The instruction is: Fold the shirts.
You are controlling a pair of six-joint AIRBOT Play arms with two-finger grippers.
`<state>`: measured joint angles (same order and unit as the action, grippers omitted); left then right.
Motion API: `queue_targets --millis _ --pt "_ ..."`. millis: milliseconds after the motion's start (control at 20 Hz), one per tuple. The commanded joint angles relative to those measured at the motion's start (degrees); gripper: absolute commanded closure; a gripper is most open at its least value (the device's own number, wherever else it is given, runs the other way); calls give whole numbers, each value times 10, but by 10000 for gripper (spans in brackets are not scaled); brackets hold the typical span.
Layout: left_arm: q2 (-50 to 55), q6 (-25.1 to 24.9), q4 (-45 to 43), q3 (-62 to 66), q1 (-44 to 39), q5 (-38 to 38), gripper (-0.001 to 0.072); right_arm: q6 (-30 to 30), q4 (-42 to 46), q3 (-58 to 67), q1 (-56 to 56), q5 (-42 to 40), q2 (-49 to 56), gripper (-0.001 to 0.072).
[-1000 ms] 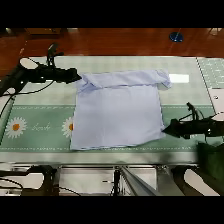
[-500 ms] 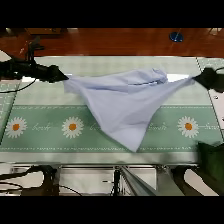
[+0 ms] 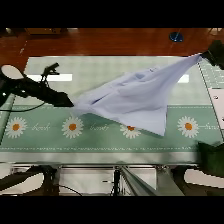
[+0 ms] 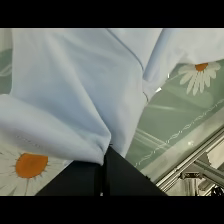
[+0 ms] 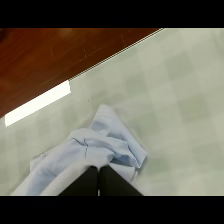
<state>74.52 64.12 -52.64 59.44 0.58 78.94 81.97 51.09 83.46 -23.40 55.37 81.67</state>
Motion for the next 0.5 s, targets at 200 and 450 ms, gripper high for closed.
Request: queue_targets --millis 200,450 --pt "-6 15 21 -61 -101 -99 686 -85 0 36 -28 150 6 328" --pt "-6 -7 21 -61 -89 -100 686 -56 163 5 -139 299 -76 261"
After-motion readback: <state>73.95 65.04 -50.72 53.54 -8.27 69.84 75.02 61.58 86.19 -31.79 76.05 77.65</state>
